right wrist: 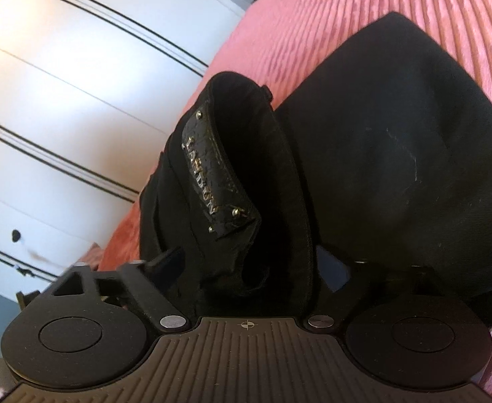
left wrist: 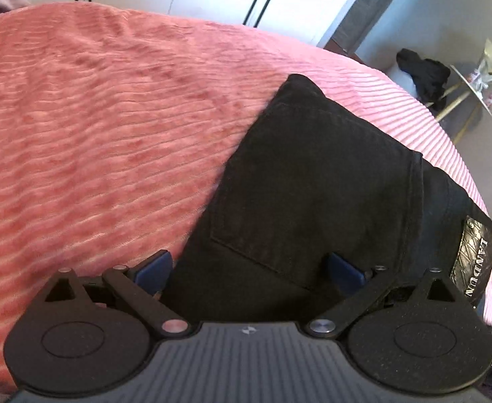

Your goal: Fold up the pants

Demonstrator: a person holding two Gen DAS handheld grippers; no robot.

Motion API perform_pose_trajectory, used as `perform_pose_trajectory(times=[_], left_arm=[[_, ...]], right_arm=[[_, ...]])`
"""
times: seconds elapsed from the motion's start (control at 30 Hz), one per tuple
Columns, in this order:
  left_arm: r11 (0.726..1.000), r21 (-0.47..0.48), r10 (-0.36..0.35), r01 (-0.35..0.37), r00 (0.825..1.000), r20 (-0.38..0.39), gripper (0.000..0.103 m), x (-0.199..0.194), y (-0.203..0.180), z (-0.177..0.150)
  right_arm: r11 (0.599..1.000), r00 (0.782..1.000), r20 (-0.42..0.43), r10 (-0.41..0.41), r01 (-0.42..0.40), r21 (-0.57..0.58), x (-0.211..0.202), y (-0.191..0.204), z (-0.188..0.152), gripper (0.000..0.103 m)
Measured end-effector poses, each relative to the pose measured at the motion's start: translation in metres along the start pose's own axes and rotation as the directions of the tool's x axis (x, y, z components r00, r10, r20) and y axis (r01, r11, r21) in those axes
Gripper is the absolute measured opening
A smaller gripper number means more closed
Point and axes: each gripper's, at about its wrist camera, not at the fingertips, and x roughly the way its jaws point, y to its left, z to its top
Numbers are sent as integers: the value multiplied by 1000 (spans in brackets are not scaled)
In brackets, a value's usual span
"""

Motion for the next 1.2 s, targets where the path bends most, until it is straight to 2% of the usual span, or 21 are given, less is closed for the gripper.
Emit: perform_pose_trajectory(times=[0.03, 0.1, 0.2, 0.27, 0.33, 0.4, 0.43, 0.47, 0.57, 0.63, 0.7, 0.8, 0.9, 1.0, 1.07, 1.13, 1.2], left_arm=[[1000, 2, 6, -6, 1000, 7, 99, -1, -1, 0], [1000, -11, 14, -13, 999, 30, 99, -5, 1, 0], [998, -62, 15, -10, 997, 75, 99, -8, 7, 1], [996, -92, 18, -10, 996, 92, 99, -8, 11, 2], [992, -123, 22, -8, 994, 110, 99, -10, 15, 3], [988, -154, 35, -13, 989, 141, 99, -13, 19, 3], [985, -171, 42, -15, 987, 157, 99, -15, 22, 3], [981, -191, 49, -15, 983, 175, 99, -17, 24, 3], [970, -242, 73, -17, 972, 224, 99, -23, 31, 2], [963, -268, 76, -8, 966, 246, 99, -28, 35, 2], [959, -284, 76, -2, 966, 249, 99, -30, 38, 2], [961, -276, 73, -2, 966, 247, 99, -31, 37, 2], [973, -231, 63, -6, 968, 242, 99, -30, 31, 2], [982, -190, 55, -9, 969, 240, 99, -29, 26, 1], [985, -171, 54, -13, 970, 238, 99, -28, 23, 1], [988, -152, 43, -9, 973, 227, 99, -26, 21, 1], [993, -121, 30, -5, 978, 205, 99, -22, 16, 1]], right_arm=[[1000, 1000, -7, 11, -11, 16, 1, -3, 0, 58], [998, 999, -7, 38, -37, 49, 1, -8, 0, 56], [998, 999, -19, 50, -49, 42, 6, -8, 0, 65], [999, 999, -29, 46, -46, 23, 13, 0, 0, 75], [1000, 999, -38, 22, -22, 8, 18, 8, 0, 74], [998, 999, -31, -44, 43, -40, 21, 19, -2, 60], [992, 996, -11, -93, 91, -87, 20, 26, -4, 46], [982, 993, 16, -119, 120, -146, 21, 37, -6, 41], [921, 975, 131, -180, 214, -326, 12, 71, -21, 37], [917, 973, 176, -148, 202, -344, 2, 84, -22, 34], [934, 971, 216, -98, 165, -316, -13, 91, -17, 31], [936, 961, 271, -54, 143, -323, -36, 101, -11, 28], [925, 942, 335, -22, 146, -350, -62, 105, -7, 25], [925, 920, 390, -32, 176, -338, -96, 95, 0, 24], [927, 903, 423, -76, 220, -304, -96, 87, 4, 24], [933, 897, 425, -122, 250, -258, -99, 74, 10, 24], [920, 886, 406, -223, 330, -214, -94, 54, 9, 28]])
